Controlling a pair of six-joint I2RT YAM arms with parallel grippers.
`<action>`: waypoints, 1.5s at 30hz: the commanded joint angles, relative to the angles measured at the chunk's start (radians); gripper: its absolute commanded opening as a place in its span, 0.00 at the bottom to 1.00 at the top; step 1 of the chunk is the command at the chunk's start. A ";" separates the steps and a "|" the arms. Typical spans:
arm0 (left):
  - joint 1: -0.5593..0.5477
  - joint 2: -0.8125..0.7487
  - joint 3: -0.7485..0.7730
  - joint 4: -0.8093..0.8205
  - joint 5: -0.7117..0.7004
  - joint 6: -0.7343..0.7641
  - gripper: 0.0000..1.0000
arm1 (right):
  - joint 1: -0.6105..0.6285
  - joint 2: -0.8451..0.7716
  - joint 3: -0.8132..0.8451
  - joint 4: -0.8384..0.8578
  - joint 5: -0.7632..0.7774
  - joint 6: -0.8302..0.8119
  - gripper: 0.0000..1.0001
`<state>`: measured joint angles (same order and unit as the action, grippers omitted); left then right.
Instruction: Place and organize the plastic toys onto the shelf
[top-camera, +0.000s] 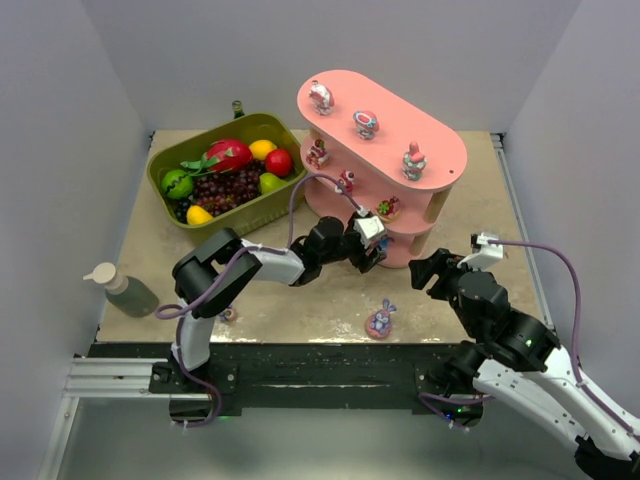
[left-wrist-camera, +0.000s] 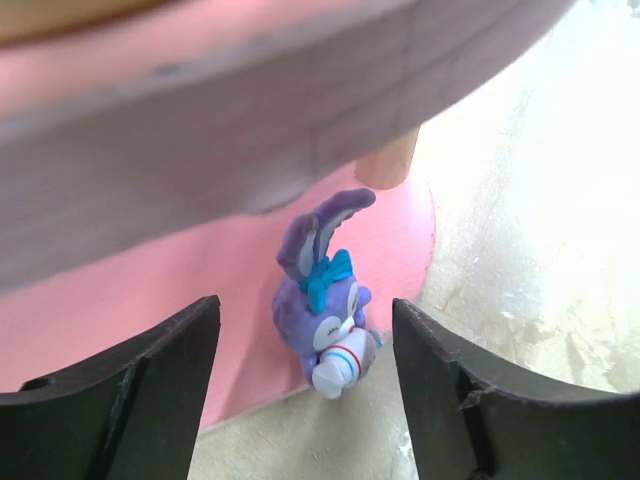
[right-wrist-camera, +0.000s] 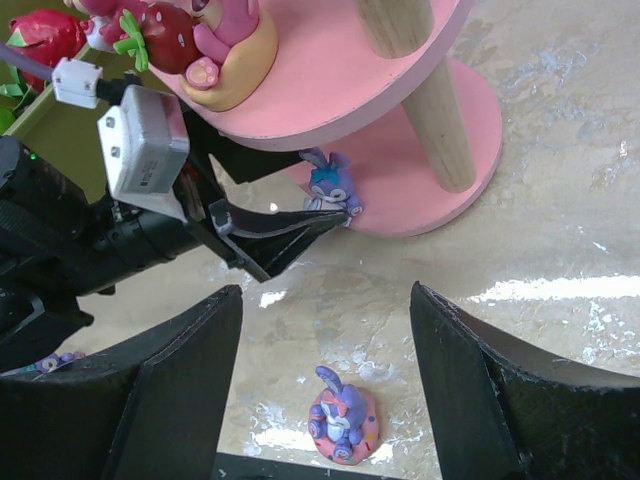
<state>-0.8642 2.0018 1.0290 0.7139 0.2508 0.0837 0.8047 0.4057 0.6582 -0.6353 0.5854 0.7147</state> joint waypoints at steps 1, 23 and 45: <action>0.004 -0.089 -0.040 0.116 -0.013 -0.021 0.76 | -0.002 0.004 0.024 0.023 0.022 0.000 0.72; 0.004 -0.098 -0.155 0.222 -0.113 -0.076 0.64 | -0.002 -0.001 0.023 0.023 0.021 0.003 0.72; 0.004 -0.084 -0.181 0.228 -0.085 -0.103 0.65 | -0.002 0.002 0.021 0.023 0.024 0.002 0.72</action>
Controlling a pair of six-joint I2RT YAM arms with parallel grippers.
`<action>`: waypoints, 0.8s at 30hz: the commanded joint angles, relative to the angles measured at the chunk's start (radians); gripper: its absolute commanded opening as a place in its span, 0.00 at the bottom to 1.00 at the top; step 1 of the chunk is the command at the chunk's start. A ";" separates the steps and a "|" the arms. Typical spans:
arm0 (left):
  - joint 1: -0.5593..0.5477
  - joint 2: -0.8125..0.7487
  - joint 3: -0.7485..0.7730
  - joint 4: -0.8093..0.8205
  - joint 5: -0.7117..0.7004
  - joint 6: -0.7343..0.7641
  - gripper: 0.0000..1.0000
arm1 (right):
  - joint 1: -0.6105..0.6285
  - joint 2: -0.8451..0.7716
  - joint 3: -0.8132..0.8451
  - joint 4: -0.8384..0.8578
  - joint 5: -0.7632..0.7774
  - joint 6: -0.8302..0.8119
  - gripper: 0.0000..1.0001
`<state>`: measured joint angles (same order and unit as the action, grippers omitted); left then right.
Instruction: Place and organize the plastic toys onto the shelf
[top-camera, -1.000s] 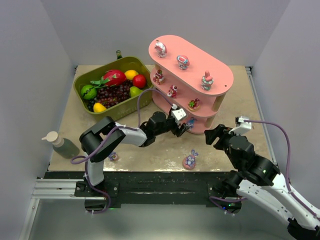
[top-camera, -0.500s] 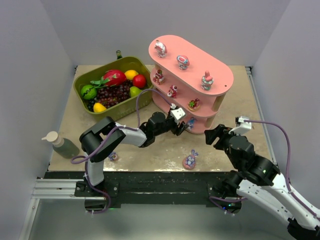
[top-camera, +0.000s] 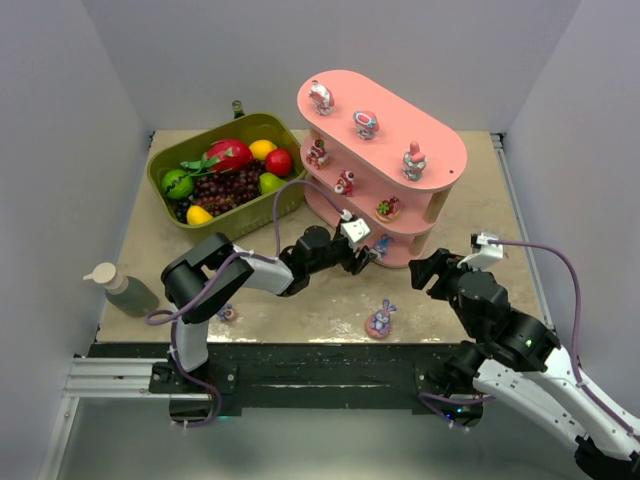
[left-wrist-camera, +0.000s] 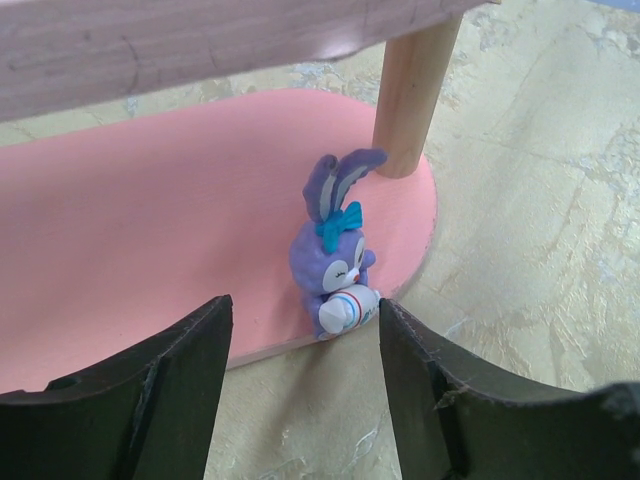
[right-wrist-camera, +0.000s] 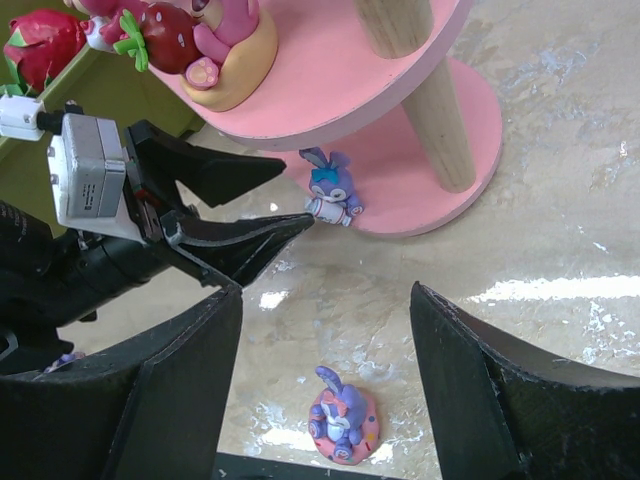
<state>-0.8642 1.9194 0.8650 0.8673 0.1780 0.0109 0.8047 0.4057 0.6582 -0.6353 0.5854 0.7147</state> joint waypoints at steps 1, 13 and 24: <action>0.004 0.000 -0.018 0.078 -0.015 -0.034 0.65 | -0.002 0.002 0.021 0.023 0.024 0.002 0.72; -0.013 -0.005 -0.100 0.246 -0.095 -0.081 0.64 | -0.002 0.002 0.020 0.023 0.021 0.005 0.72; -0.036 0.044 -0.047 0.228 -0.137 -0.074 0.62 | -0.002 -0.001 0.023 0.019 0.021 0.006 0.72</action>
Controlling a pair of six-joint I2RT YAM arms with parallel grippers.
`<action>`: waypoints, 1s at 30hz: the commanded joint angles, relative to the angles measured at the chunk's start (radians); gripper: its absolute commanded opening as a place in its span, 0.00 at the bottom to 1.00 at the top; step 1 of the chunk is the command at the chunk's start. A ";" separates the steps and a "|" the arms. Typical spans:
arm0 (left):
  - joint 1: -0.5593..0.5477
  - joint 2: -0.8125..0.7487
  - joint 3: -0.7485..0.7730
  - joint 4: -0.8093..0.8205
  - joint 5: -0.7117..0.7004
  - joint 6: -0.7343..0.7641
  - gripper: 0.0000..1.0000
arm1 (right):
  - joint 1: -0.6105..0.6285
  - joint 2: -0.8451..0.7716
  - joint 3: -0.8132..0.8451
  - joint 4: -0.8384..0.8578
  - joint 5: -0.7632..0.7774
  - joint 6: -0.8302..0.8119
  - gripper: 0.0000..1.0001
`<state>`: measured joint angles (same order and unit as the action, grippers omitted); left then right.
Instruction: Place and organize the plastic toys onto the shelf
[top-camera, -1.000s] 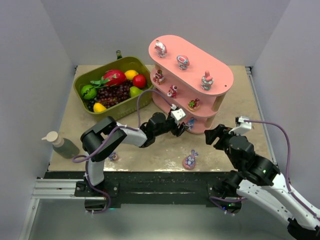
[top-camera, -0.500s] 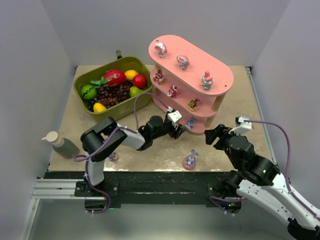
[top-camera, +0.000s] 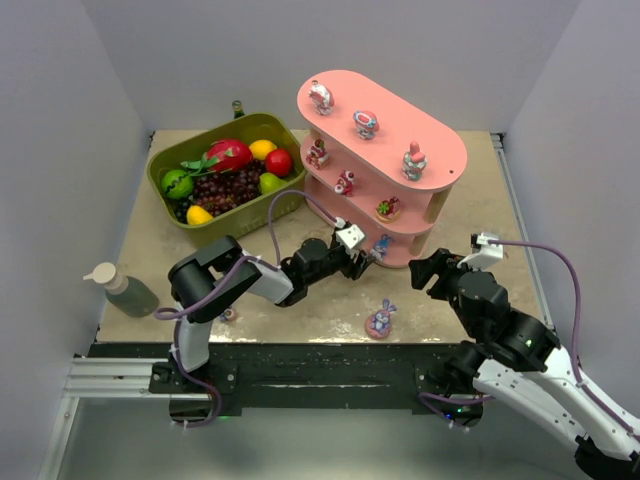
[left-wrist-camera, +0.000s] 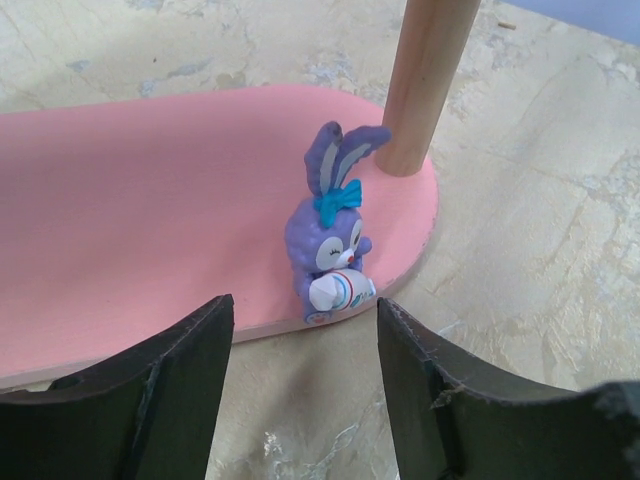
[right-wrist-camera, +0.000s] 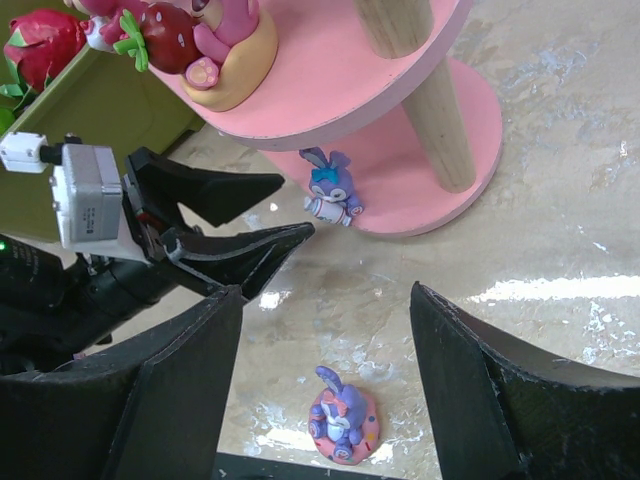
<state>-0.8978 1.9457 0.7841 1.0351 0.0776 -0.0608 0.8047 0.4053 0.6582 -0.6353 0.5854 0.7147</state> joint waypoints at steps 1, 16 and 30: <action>-0.003 0.019 0.038 0.057 -0.039 0.001 0.62 | -0.002 0.001 0.021 0.020 0.022 0.006 0.72; -0.003 0.062 0.090 0.033 -0.106 0.015 0.58 | -0.002 0.007 0.020 0.026 0.025 0.002 0.72; -0.003 0.073 0.100 0.026 -0.118 0.021 0.55 | -0.004 0.013 0.018 0.029 0.028 -0.001 0.72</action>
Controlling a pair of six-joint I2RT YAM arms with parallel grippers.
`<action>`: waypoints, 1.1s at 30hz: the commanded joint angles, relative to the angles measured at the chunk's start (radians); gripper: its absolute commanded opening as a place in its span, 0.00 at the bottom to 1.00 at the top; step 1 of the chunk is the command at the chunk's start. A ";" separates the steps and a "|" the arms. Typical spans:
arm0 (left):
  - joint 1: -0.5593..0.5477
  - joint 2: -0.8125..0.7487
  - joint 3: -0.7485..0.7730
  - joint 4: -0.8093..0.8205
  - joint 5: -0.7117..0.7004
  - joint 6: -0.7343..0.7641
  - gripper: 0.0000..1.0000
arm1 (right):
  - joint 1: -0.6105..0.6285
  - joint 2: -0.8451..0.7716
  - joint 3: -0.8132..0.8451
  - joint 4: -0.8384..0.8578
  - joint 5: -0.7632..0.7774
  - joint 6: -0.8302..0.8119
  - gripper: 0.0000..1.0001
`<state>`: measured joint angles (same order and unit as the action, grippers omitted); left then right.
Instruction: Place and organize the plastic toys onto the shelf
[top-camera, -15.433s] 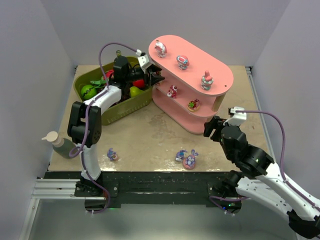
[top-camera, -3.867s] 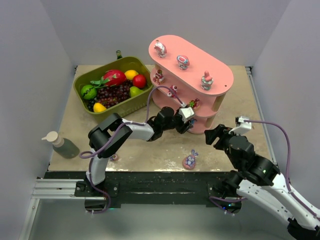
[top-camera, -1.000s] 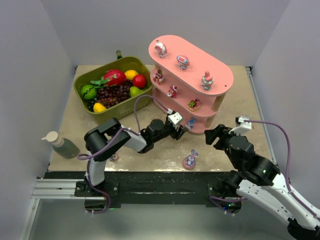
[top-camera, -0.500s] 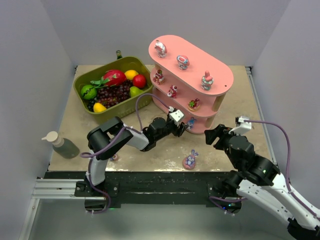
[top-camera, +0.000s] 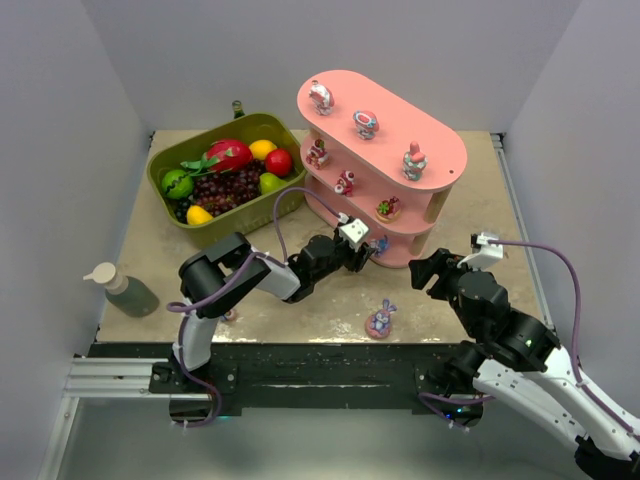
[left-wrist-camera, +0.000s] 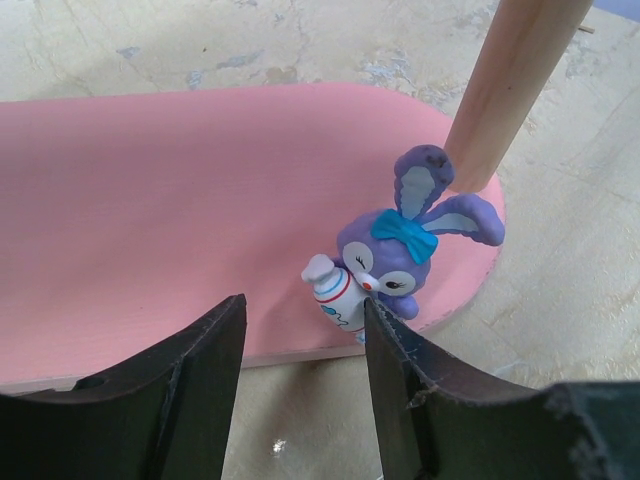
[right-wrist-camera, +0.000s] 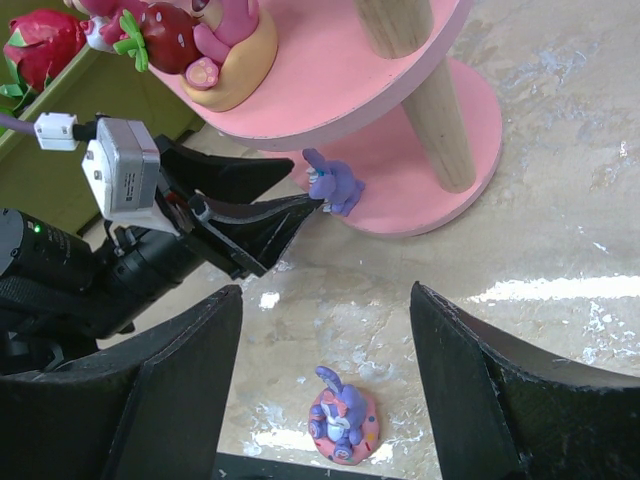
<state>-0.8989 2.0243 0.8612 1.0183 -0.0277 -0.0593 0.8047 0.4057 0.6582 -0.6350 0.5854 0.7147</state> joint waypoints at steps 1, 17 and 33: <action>-0.001 -0.016 0.018 0.048 -0.005 0.016 0.55 | -0.002 0.015 0.018 0.028 0.028 -0.001 0.72; -0.014 -0.055 -0.013 0.059 0.023 0.001 0.57 | -0.002 0.001 0.020 0.024 0.024 0.002 0.72; -0.078 -0.242 -0.180 0.000 -0.066 -0.042 0.61 | -0.002 -0.004 0.018 0.024 0.028 0.006 0.72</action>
<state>-0.9527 1.9038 0.7357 1.0031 -0.0319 -0.0650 0.8047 0.4053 0.6582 -0.6350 0.5854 0.7147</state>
